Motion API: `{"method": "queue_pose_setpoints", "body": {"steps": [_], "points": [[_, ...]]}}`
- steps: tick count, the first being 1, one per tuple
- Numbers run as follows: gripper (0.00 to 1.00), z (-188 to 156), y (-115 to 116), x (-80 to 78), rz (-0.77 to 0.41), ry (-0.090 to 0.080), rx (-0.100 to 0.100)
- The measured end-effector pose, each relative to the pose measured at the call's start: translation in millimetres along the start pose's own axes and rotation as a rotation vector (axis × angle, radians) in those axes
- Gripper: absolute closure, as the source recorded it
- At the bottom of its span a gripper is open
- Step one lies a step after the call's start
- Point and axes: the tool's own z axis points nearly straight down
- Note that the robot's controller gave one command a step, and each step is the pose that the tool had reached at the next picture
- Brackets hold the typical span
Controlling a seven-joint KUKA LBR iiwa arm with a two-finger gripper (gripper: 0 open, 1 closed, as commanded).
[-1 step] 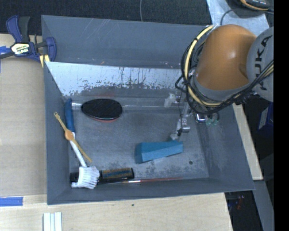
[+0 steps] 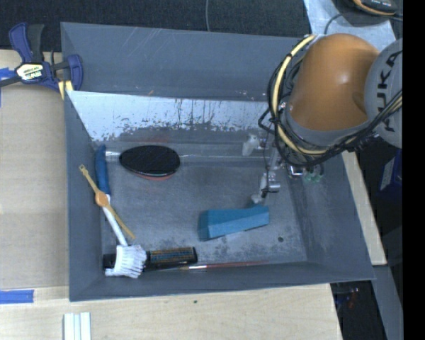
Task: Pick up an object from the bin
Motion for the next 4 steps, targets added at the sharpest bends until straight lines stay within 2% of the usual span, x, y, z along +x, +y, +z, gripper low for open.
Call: {"method": "queue_pose_setpoints", "body": {"steps": [1, 2, 3, 4], "points": [[0.0, 63.9, 8.9, 16.0, 0.009, -0.004, 0.0], [0.0, 95.0, 40.3, 40.5, 0.214, -0.002, 0.001], [0.0, 108.7, 54.6, 42.7, 0.368, 0.002, 0.0], [0.0, 118.9, 55.9, 46.4, 0.125, 0.002, 0.001]]}}
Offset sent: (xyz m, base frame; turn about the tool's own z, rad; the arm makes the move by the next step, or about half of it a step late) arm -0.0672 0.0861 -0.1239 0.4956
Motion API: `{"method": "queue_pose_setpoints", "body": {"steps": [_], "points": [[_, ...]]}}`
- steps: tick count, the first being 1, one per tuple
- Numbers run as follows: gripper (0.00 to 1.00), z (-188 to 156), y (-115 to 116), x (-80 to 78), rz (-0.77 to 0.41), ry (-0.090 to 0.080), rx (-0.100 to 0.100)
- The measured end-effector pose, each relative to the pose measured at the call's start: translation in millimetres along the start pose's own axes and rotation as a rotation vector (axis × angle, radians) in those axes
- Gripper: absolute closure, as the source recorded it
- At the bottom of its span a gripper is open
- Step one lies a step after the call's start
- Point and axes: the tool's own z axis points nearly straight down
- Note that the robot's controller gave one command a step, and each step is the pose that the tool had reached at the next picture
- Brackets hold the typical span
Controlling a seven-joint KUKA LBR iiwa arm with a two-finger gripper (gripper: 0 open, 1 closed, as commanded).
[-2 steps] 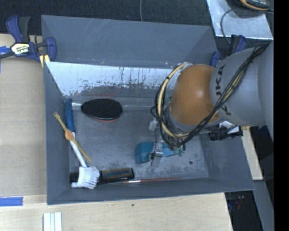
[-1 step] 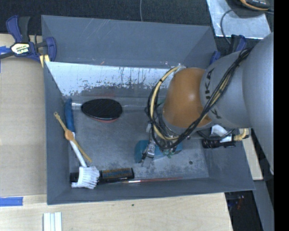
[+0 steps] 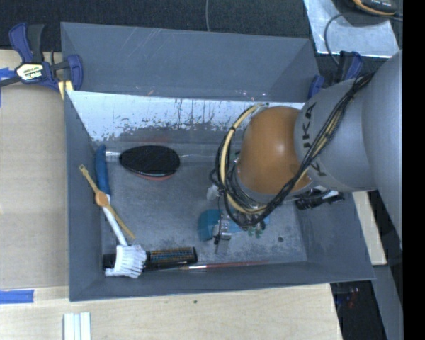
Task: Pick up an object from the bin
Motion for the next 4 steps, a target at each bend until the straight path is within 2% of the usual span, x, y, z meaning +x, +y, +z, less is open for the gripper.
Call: {"method": "queue_pose_setpoints", "body": {"steps": [1, 2, 3, 4], "points": [[0.0, 6.5, 8.0, 5.2, 0.07, 0.008, 0.008], [0.0, 7.8, 10.8, 14.5, -0.04, 0.007, 0.006], [0.0, -6.1, 7.6, 15.7, -0.049, 0.014, 0.006], [0.0, -6.0, 10.8, -32.8, -0.085, 0.008, 0.003]]}}
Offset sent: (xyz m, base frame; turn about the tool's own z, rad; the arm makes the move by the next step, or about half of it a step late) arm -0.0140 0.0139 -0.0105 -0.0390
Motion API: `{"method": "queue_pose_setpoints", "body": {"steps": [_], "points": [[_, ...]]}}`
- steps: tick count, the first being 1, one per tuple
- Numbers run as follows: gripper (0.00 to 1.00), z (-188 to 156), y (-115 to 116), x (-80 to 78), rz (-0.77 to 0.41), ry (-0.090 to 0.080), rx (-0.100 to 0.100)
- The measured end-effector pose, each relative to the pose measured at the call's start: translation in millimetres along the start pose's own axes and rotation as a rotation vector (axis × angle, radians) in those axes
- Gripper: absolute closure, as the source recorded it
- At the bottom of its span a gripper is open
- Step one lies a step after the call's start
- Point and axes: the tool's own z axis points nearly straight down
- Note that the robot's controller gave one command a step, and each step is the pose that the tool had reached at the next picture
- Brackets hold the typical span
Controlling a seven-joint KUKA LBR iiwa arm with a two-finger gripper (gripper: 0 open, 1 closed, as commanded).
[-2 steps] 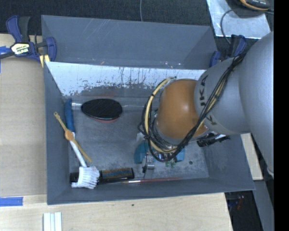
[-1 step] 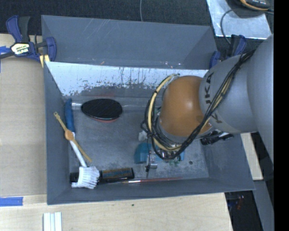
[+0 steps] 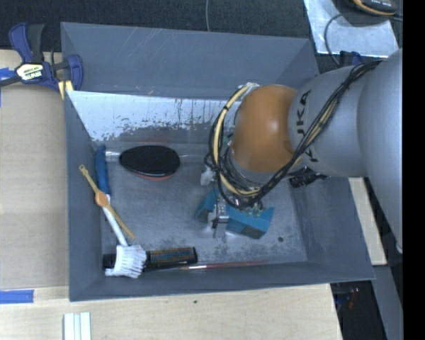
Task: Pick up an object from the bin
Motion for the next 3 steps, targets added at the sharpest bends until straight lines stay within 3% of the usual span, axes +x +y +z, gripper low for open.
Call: {"method": "queue_pose_setpoints", "body": {"steps": [1, 2, 3], "points": [[0.0, 13.9, 21.2, 19.7, -0.095, -0.003, 0.002], [0.0, 16.8, 6.2, 7.3, -0.191, -0.004, 0.001], [0.0, -25.1, 0.2, 17.3, -0.043, 0.001, 0.002]]}}
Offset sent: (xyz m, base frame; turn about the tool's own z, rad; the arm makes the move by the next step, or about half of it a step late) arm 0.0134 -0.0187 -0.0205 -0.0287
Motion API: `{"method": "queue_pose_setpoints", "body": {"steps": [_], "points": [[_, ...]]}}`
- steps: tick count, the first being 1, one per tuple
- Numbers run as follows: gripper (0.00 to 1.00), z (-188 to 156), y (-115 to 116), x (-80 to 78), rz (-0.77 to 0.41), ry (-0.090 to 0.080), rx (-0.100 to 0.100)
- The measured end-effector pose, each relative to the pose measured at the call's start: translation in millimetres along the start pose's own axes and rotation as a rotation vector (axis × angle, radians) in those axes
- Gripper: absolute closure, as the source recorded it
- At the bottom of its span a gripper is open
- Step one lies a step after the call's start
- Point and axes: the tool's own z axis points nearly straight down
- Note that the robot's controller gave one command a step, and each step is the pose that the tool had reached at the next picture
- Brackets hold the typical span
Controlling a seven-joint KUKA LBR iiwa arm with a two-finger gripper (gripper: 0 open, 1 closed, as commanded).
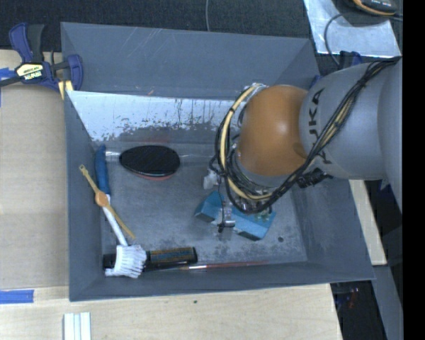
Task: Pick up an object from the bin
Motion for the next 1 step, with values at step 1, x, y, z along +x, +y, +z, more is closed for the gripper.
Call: {"method": "queue_pose_setpoints", "body": {"steps": [1], "points": [[0.0, 4.8, -20.6, -10.3, -0.092, -0.007, 0.001]]}}
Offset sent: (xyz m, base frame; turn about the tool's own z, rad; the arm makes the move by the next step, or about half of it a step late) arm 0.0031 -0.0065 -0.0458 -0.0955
